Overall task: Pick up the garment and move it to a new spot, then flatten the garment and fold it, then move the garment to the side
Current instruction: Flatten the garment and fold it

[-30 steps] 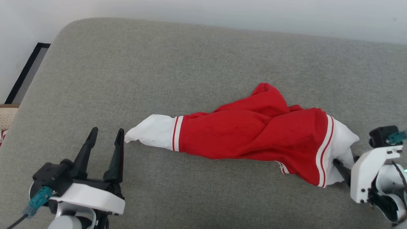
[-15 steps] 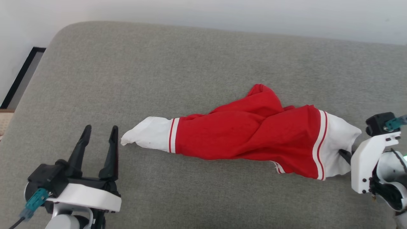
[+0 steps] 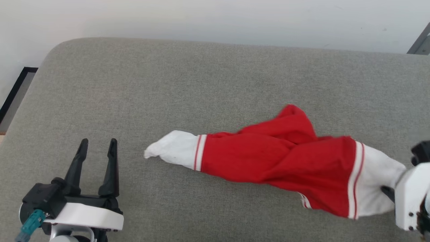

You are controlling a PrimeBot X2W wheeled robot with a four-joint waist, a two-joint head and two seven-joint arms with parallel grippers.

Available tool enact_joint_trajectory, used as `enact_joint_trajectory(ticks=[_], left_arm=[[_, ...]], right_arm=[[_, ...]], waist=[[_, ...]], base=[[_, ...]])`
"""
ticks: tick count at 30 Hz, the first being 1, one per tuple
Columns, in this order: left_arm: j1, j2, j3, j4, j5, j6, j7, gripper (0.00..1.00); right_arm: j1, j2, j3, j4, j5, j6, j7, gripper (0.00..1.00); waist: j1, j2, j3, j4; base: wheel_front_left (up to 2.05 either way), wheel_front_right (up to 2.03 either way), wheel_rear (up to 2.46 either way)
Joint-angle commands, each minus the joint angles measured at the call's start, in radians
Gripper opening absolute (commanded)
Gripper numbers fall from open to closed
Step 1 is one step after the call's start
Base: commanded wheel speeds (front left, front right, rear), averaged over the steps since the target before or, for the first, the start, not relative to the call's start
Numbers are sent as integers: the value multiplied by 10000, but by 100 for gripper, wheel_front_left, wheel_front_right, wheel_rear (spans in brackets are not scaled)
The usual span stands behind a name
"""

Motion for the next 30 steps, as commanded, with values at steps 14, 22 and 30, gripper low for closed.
enact_joint_trajectory(ticks=[14, 22, 30], left_arm=[[-501, 183, -497, 45, -190, -791, 629, 100], [-1971, 951, -1325, -324, -1303, -1106, 2631, 100], [-4175, 1801, -2732, -415, -2770, -1162, 5290, 100]], right_arm=[[256, 718, -99, 620, -454, -1, -813, 100], [45, 935, -34, -564, -421, -1, -1535, 100], [-374, 1417, 60, -1427, -1059, -1, -3557, 100]], waist=[[0, -1, -53, -42], [0, -1, 73, -509], [0, -1, 323, -1239]], base=[[0, 0, 0], [0, 0, 0], [0, 0, 0]])
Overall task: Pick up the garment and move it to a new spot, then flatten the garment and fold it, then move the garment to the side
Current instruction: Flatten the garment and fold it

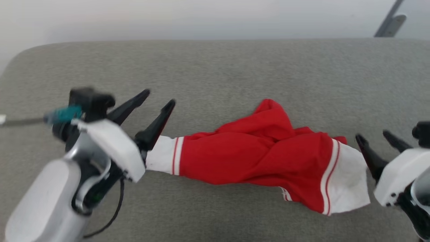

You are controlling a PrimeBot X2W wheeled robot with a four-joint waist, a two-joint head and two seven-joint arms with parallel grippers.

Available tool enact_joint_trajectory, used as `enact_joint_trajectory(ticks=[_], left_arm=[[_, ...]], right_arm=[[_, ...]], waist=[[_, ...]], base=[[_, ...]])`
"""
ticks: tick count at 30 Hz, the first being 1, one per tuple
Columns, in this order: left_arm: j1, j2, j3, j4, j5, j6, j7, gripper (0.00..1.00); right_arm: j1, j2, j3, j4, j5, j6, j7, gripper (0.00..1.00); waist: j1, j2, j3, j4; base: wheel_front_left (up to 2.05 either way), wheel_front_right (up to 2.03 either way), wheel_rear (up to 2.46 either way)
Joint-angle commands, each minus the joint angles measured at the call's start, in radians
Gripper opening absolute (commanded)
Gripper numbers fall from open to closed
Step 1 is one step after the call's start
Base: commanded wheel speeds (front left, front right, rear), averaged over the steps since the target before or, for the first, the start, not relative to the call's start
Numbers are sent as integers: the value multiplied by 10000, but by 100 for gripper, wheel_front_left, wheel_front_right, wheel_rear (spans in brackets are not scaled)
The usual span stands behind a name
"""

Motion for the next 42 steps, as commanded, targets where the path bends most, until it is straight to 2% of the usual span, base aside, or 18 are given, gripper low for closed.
enact_joint_trajectory(ticks=[1, 8, 12, 13, 19, 24, 32, 40, 41, 42], left_arm=[[-489, 136, -260, 7, -285, -23, 401, 100], [-2264, 458, -1386, 818, -1483, -27, 2159, 100], [-3116, 396, -2070, 1408, -1975, -28, 3009, 100], [-3116, 396, -2070, 1408, -1975, -28, 3009, 100], [-4047, 215, -3110, 2257, -2431, -28, 4101, 100], [-4534, 47, -3646, 3091, -2607, -29, 4544, 100], [-5019, -215, -4341, 4352, -2561, -29, 4939, 100], [-5105, -445, -5115, 5606, -2166, -16, 4637, 100], [-5110, -519, -5158, 5793, -2222, -16, 4579, 69], [-5152, -575, -5178, 5989, -2265, -16, 4512, 5]], right_arm=[[-155, 187, 40, -34, -150, 1, -448, 100], [-692, 805, 348, 155, -964, -1, -2921, 100], [-1020, 1236, 323, 469, -1593, 1, -4424, 100], [-1020, 1236, 323, 469, -1593, 1, -4424, 100], [-1372, 1643, 382, 1039, -2216, -1, -6139, 100], [-1640, 1808, 571, 1475, -2253, 1, -6705, 100], [-2094, 1882, 818, 1973, -2120, 1, -6965, 100], [-2412, 1892, 982, 2329, -2099, 1, -7109, 100], [-2424, 1893, 998, 2353, -2111, 1, -7118, 100], [-2432, 1893, 1017, 2382, -2106, 1, -7139, 100]], waist=[[0, 0, 141, -296], [0, 0, 405, -1009], [0, 0, 514, -1365], [0, 0, 514, -1365], [0, 0, 719, -1823], [0, 0, 1050, -2163], [0, 0, 1608, -2533], [0, 0, 1907, -2600], [0, 0, 1927, -2577], [0, 0, 1939, -2555]], base=[[0, 0, 0], [0, 0, 0], [0, 0, 0], [0, 0, 0], [0, 0, 0], [0, 0, 0], [0, 0, 0], [0, 0, 0], [0, 0, 0], [0, 0, 0]])
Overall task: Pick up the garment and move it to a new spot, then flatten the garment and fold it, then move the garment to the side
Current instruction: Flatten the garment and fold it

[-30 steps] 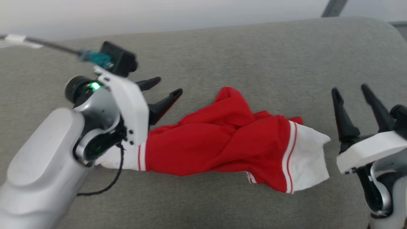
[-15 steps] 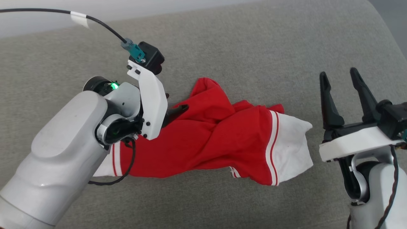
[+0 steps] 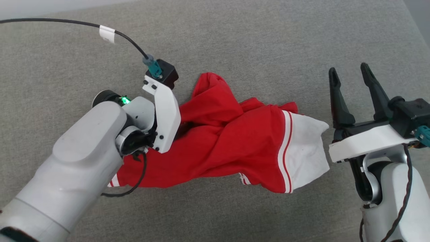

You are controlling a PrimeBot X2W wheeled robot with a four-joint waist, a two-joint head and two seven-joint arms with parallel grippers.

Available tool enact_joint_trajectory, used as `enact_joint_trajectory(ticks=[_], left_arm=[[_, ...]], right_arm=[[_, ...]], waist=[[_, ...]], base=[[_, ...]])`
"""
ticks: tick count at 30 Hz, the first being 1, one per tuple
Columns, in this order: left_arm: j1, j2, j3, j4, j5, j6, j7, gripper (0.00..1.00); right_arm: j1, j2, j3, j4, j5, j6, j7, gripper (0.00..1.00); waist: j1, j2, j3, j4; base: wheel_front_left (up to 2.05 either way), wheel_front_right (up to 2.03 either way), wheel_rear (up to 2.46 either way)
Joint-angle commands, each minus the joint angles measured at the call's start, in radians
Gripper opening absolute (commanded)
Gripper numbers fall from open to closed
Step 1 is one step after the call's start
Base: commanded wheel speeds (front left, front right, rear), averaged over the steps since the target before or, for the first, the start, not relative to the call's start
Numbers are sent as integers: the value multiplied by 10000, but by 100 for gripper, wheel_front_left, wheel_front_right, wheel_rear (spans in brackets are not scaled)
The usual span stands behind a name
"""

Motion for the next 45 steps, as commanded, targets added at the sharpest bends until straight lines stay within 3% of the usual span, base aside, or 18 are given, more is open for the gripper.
enact_joint_trajectory(ticks=[1, 4, 10, 21, 31, 34, 35, 36, 37, 38, 39, 45], left_arm=[[-78, -95, -179, 396, -23, 1, -101, 0], [-315, -238, -93, 797, -156, 1, -436, 0], [-1223, 2, -24, 1217, -233, 12, -1164, 0], [-3089, 336, -49, 2273, 671, 12, -2780, 0], [-4012, 19, -442, 4207, 1787, 55, -4842, 0], [-3926, -214, -476, 4706, 1654, 39, -5190, 1], [-3926, -263, -539, 4852, 1683, 33, -5264, 28], [-3908, -332, -547, 4951, 1585, 27, -5288, 38], [-3889, -415, -547, 4997, 1448, 22, -5273, 55], [-3900, -466, -580, 5006, 1405, 19, -5253, 81], [-3896, -509, -636, 4918, 1270, 17, -5229, 100], [-3675, -269, -1033, 4024, 264, 14, -4676, 100]], right_arm=[[-121, 22, 26, 49, 69, 1, -79, 100], [-178, 17, 4, 95, 77, -1, -92, 100], [-76, 17, -110, 43, 5, 1, -2, 100], [-181, 18, -127, -140, 69, -1, 86, 100], [-382, 17, -12, -73, 7, -1, 19, 100], [-468, 16, -16, -29, -8, 1, -19, 100], [-481, 16, -8, -8, -19, -1, -25, 100], [-483, 19, -8, 10, -42, 1, -34, 100], [-486, 19, -23, 27, -51, 1, -39, 100], [-479, 16, -44, 44, -63, 1, -38, 100], [-470, 16, -56, 54, -97, 1, -34, 100], [-264, 15, -249, 53, -224, 1, 96, 100]], waist=[[0, 0, 29, 60], [0, 0, 27, 141], [0, 0, -52, 376], [0, 0, 244, 433], [0, 0, 682, 295], [0, 0, 719, 306], [0, 0, 719, 319], [0, 0, 704, 345], [0, 0, 679, 378], [0, 0, 642, 418], [0, 0, 600, 459], [0, 0, 225, 827]], base=[[0, 0, 0], [0, 0, 0], [0, 0, 0], [0, 0, 0], [0, 0, 0], [0, 0, 0], [0, 0, 0], [0, 0, 0], [0, 0, 0], [0, 0, 0], [0, 0, 0], [0, 0, 0]])
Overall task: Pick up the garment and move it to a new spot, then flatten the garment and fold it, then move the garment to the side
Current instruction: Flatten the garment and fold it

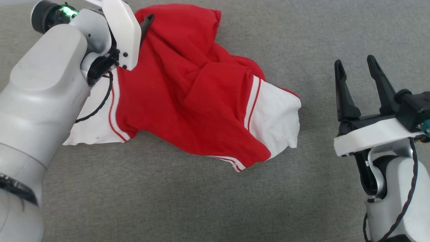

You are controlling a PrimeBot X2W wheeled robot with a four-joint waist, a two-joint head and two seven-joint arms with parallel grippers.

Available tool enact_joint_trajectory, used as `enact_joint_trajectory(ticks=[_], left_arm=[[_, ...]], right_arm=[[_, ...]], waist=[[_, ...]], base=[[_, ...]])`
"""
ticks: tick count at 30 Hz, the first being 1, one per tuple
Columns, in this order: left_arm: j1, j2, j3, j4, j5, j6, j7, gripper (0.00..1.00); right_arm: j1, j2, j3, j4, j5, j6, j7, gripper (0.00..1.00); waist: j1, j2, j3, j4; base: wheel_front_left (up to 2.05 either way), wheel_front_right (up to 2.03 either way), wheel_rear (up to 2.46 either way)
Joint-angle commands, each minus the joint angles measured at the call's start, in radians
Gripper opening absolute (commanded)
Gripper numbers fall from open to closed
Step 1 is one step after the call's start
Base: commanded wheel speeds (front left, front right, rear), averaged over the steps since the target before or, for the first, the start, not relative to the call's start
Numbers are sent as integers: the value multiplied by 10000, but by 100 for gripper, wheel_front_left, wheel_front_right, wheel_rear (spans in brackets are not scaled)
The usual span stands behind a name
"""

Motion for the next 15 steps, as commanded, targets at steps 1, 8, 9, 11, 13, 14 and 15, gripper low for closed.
enact_joint_trajectory(ticks=[1, 8, 9, 11, 13, 14, 15], left_arm=[[218, 147, -199, -290, -200, 25, 201, 100], [746, 732, -717, -1822, -1338, 24, 1089, 100], [841, 806, -772, -2049, -1415, 24, 1191, 100], [1027, 1005, -891, -2468, -1596, 23, 1383, 100], [1264, 1170, -947, -2874, -1855, 23, 1642, 100], [1264, 1170, -947, -2874, -1855, 23, 1642, 100], [1364, 1263, -967, -3072, -1961, 23, 1756, 100]], right_arm=[[133, 1, -90, -25, -74, -3, 67, 100], [447, -3, -498, -226, -272, -3, 258, 100], [503, -5, -562, -269, -304, -3, 296, 100], [606, -14, -705, -350, -320, -3, 363, 100], [704, -26, -808, -433, -378, -3, 418, 100], [704, -26, -808, -433, -378, -3, 418, 100], [749, -36, -871, -457, -390, -1, 455, 100]], waist=[[0, 0, -217, 207], [0, 0, -770, 799], [0, 0, -844, 898], [0, 0, -988, 1090], [0, 0, -1130, 1259], [0, 0, -1130, 1259], [0, 0, -1196, 1341]], base=[[0, 0, 0], [0, 0, 0], [0, 0, 0], [0, 0, 0], [0, 0, 0], [0, 0, 0], [0, 0, 0]])
